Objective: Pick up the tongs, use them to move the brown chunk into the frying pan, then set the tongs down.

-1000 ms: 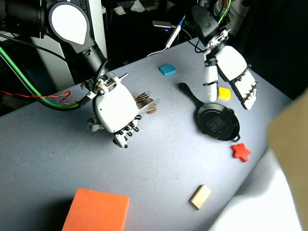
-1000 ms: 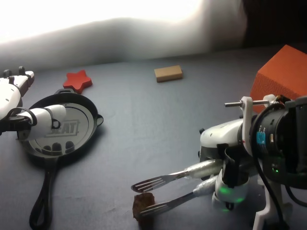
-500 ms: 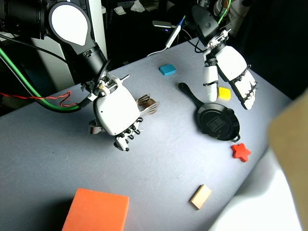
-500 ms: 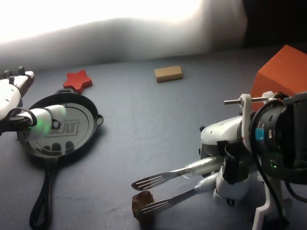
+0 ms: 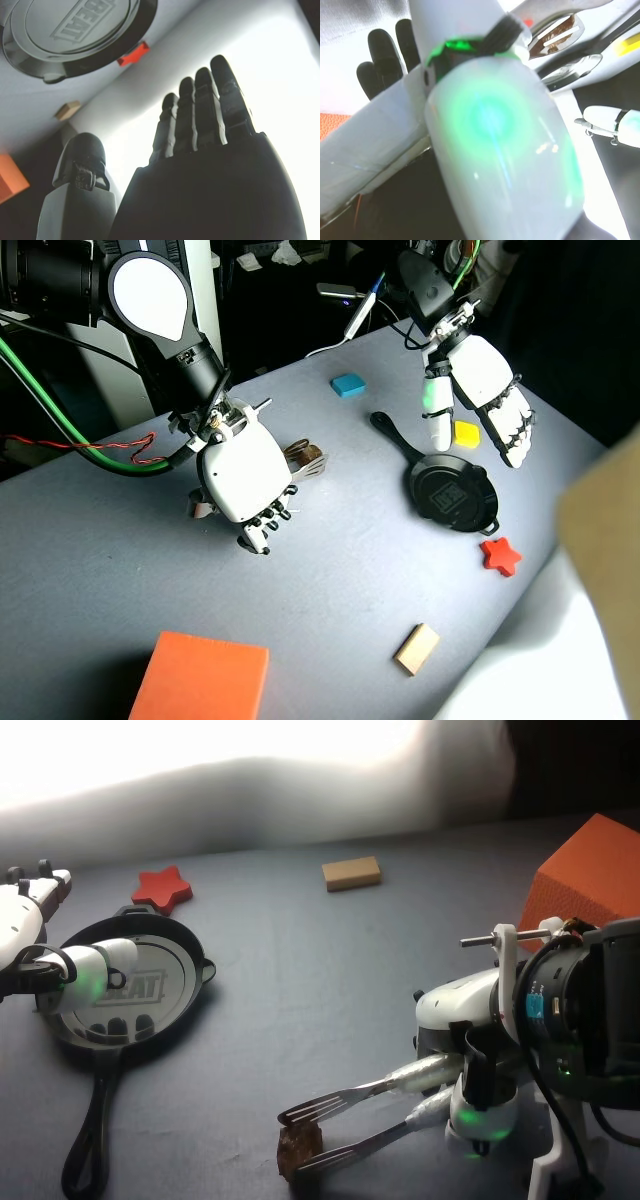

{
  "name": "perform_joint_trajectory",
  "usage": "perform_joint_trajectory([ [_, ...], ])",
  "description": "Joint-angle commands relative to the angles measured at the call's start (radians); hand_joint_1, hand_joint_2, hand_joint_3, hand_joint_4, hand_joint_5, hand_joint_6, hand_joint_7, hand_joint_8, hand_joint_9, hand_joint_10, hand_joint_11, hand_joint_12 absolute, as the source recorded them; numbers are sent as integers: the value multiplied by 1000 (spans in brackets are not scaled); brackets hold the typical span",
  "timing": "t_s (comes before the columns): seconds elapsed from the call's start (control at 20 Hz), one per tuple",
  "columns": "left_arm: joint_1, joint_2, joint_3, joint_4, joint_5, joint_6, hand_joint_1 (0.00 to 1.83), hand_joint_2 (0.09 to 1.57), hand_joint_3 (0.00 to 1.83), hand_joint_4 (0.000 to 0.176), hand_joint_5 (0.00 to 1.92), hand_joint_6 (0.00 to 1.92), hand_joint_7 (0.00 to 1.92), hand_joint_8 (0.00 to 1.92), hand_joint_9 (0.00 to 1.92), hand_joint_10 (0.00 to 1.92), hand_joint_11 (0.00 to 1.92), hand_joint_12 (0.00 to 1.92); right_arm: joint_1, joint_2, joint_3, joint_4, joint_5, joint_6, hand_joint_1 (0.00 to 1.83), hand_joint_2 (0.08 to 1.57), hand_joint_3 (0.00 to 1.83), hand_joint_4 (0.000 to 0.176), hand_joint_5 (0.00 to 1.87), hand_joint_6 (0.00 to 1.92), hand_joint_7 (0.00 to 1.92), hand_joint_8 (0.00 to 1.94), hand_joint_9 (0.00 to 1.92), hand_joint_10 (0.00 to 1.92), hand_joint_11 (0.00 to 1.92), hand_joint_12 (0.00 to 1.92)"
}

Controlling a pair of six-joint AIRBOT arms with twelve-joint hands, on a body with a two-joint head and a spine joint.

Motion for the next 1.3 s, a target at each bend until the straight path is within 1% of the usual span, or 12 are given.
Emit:
perform_joint_trajectory([
  [0.0, 0, 4, 4, 62, -80, -3, 29, 1275, 0, 47, 32, 1, 130, 1, 137, 3, 0, 584, 4, 1, 0, -42, 20, -2, 1085, 1106, 0, 0, 728, 6, 793, 4, 769, 6, 208, 1260],
  [0.1, 1, 4, 5, 62, -80, -5, 14, 1276, 0, 47, 18, 0, 114, 0, 118, 0, 0, 537, 4, -1, 0, -42, 21, -2, 1089, 1107, 0, 0, 729, 6, 794, 5, 771, 6, 205, 1261],
  [0.25, 1, 4, 6, 62, -80, -7, 12, 1274, 0, 45, 25, 2, 124, 3, 125, 2, 0, 550, 4, -2, 0, -42, 21, -2, 1087, 1107, 0, 0, 729, 6, 790, 2, 770, 6, 207, 1261],
  [0.4, 0, 4, 5, 62, -80, -8, 9, 1275, 0, 48, 25, 2, 120, 0, 125, 1, 0, 538, 4, -2, 0, -42, 23, -3, 1108, 1102, 0, 0, 740, 9, 804, 7, 784, 11, 227, 1265],
  [0.45, 0, 4, 4, 62, -80, -8, 12, 1278, 1, 45, 22, 0, 118, 0, 123, 1, 0, 537, 4, -2, 0, -42, 24, -3, 1112, 1099, 0, 0, 749, 13, 815, 10, 793, 14, 237, 1263],
  [0.6, -1, 4, 4, 62, -80, -9, 25, 1282, 1, 45, 25, 3, 119, 4, 121, 0, 0, 546, 6, -1, 0, -42, 25, -4, 1179, 1071, 0, 0, 864, 37, 935, 22, 899, 38, 376, 1202],
  [0.8, -1, 4, 4, 61, -80, -11, 57, 1275, 0, 49, 21, 5, 113, 2, 111, 2, 0, 492, 10, -1, 0, -42, 27, -4, 1161, 1092, 4, 0, 931, 46, 1009, 28, 971, 52, 462, 1190],
  [0.85, -1, 4, 4, 61, -80, -11, 43, 1279, 1, 47, 18, 3, 116, 2, 115, 3, 0, 502, 10, -1, 0, -42, 27, -4, 1141, 1142, 1, 0, 889, 909, 1043, 16, 1000, 50, 493, 1188],
  [0.9, -1, 4, 4, 61, -80, -11, 27, 1278, 0, 50, 23, 3, 127, 3, 125, 5, 0, 548, 10, -1, 0, -42, 27, -5, 1130, 1167, 4, 0, 854, 1122, 1060, 15, 1017, 51, 503, 1209],
  [1.0, 0, 4, 5, 61, -80, -11, 4, 1281, 1, 48, 20, 1, 119, 1, 119, 1, 0, 538, 10, -1, 0, -42, 27, -6, 1128, 1174, 3, 0, 848, 1169, 1089, 23, 1047, 62, 528, 1225],
  [1.15, 2, 4, 6, 61, -80, -11, 26, 1282, 0, 47, 22, 2, 116, 2, 117, 3, 0, 530, 10, -1, 0, -42, 28, -6, 1140, 1157, 0, 0, 889, 1108, 1135, 34, 1106, 80, 592, 1215],
  [1.25, 2, 4, 6, 61, -80, -11, 4, 1283, 0, 46, 6, 0, 98, 0, 104, 0, 0, 513, 10, -1, 0, -42, 29, -7, 1135, 1164, 1, 0, 875, 1128, 1155, 35, 1135, 88, 627, 1217],
])
